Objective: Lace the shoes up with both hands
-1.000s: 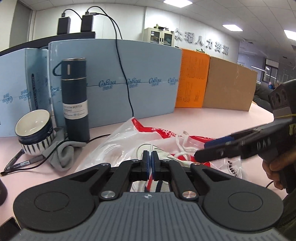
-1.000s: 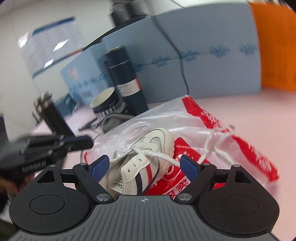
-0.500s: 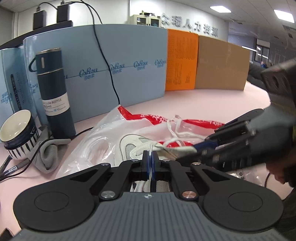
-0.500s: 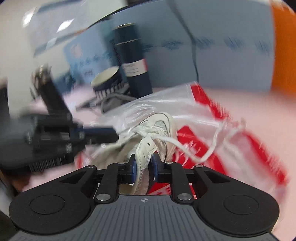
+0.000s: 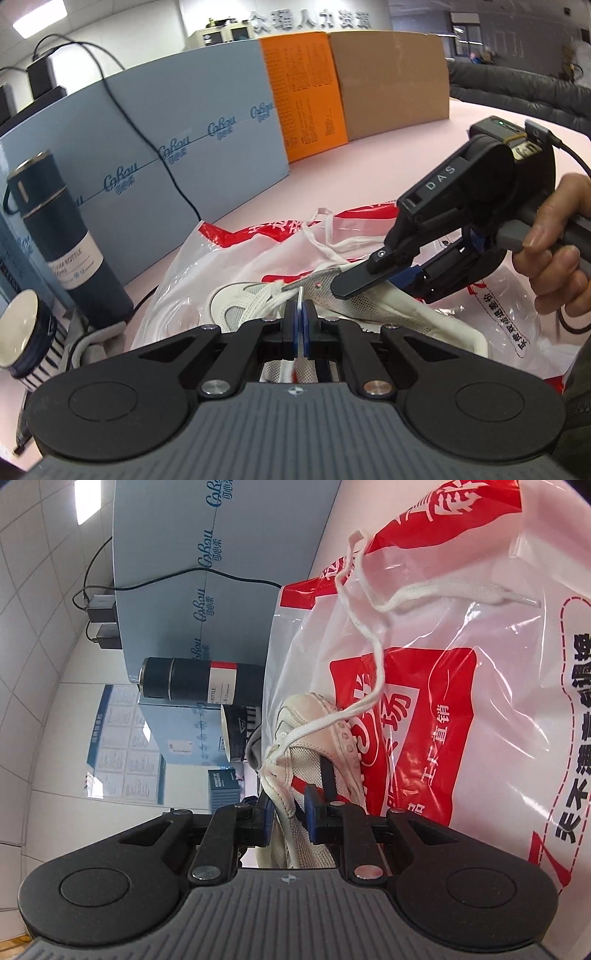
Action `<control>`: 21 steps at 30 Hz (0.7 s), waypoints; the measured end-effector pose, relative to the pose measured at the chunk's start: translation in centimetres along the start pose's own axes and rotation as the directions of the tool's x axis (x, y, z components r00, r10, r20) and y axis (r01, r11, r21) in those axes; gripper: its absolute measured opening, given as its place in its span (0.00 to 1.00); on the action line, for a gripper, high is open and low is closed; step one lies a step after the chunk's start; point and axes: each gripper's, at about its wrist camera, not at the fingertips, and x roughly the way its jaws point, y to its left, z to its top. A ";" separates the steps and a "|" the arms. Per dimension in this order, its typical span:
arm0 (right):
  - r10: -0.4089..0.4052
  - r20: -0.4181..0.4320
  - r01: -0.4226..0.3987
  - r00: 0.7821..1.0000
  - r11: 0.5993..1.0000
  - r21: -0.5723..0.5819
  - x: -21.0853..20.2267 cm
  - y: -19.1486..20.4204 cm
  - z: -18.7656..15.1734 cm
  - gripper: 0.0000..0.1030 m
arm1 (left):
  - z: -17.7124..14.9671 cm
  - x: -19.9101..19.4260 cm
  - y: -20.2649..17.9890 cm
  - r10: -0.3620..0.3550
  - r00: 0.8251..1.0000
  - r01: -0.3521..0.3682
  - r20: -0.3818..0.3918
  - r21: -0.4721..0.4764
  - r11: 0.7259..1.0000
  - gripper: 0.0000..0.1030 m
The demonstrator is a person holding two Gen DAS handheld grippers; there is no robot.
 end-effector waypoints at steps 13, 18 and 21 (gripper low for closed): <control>0.014 -0.004 -0.014 1.000 1.000 0.025 -0.3 -0.6 -0.1 0.16 | 0.4 0.5 -0.8 -0.023 0.999 0.025 -0.025 0.101 0.995 0.02; 0.018 -0.004 -0.018 1.000 0.999 0.030 -0.3 -0.8 -0.1 0.16 | 0.5 0.5 -0.8 -0.029 0.999 0.032 -0.027 0.111 0.993 0.02; 0.018 0.001 -0.018 1.000 0.999 0.031 -0.4 -0.9 -0.4 0.16 | 0.6 0.6 -0.8 -0.036 0.999 0.039 -0.031 0.119 0.992 0.02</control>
